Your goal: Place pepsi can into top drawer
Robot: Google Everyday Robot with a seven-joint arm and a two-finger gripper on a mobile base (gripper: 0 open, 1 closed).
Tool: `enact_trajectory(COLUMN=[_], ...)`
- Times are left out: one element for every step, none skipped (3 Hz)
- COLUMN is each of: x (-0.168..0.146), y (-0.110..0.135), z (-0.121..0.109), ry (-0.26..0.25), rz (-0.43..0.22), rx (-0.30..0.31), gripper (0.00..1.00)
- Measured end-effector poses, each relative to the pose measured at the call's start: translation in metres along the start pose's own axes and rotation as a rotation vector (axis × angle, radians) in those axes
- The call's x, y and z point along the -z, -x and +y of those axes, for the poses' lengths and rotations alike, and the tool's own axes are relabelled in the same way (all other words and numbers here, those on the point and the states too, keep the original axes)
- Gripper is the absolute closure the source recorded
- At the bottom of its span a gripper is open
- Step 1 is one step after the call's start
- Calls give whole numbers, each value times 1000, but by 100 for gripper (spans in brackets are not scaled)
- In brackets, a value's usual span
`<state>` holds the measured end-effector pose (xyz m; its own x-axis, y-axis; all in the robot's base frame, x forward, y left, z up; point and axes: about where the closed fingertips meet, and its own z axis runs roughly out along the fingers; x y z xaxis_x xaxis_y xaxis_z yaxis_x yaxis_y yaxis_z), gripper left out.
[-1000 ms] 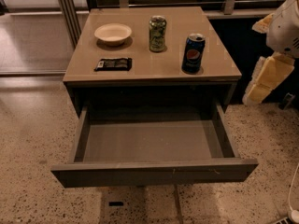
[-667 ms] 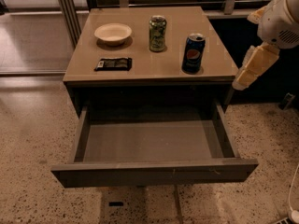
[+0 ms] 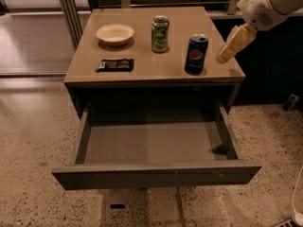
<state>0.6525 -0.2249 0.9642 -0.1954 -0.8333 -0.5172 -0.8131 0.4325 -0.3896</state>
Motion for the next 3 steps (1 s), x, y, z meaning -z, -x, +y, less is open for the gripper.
enact_trajectory(x=[-25, -55, -80], y=[9, 16, 19], z=[-24, -32, -28], ry=[14, 63, 118], rz=[-58, -89, -105], rx=[-43, -71, -87], gripper=[0, 0, 0])
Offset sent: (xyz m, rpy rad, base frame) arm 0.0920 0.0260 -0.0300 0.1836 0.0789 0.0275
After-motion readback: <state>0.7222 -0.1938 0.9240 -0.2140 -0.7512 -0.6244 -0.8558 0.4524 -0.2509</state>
